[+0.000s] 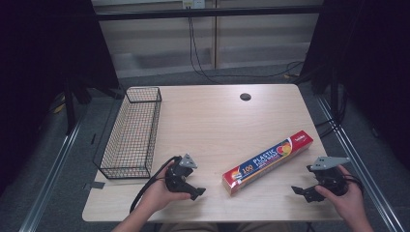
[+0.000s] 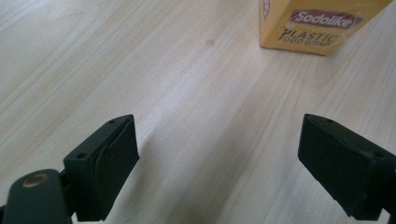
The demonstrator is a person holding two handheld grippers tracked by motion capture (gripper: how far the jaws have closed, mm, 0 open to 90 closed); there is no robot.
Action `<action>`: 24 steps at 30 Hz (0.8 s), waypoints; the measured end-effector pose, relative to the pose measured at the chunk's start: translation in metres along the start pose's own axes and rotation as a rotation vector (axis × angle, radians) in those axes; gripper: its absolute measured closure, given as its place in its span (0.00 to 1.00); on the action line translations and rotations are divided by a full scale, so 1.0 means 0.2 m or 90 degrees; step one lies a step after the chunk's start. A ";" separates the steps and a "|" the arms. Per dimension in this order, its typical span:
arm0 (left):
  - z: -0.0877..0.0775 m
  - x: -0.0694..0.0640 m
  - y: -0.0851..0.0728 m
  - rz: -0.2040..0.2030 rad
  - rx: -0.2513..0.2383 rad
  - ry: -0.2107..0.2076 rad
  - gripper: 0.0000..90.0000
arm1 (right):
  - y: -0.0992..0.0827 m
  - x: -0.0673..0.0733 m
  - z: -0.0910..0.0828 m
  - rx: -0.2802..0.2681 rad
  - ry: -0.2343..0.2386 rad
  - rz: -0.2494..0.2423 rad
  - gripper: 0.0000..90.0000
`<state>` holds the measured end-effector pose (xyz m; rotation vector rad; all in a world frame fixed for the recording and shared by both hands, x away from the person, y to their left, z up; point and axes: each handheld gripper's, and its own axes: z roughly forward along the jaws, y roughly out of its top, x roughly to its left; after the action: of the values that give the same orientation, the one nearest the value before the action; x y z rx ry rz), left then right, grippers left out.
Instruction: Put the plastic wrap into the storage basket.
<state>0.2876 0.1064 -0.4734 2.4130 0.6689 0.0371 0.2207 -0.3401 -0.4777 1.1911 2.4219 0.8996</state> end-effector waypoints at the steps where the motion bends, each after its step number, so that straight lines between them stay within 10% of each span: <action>1: 0.00 0.00 0.00 0.001 -0.002 -0.003 0.13 | 0.00 0.00 0.00 -0.004 -0.007 0.001 0.02; 24: -0.02 -0.09 0.23 0.012 -0.054 -0.060 0.12 | -0.01 0.00 -0.01 -0.007 -0.025 0.015 0.01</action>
<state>0.2918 0.0685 -0.4407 2.3236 0.5889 -0.0397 0.2190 -0.3405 -0.4775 1.2241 2.3739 0.8870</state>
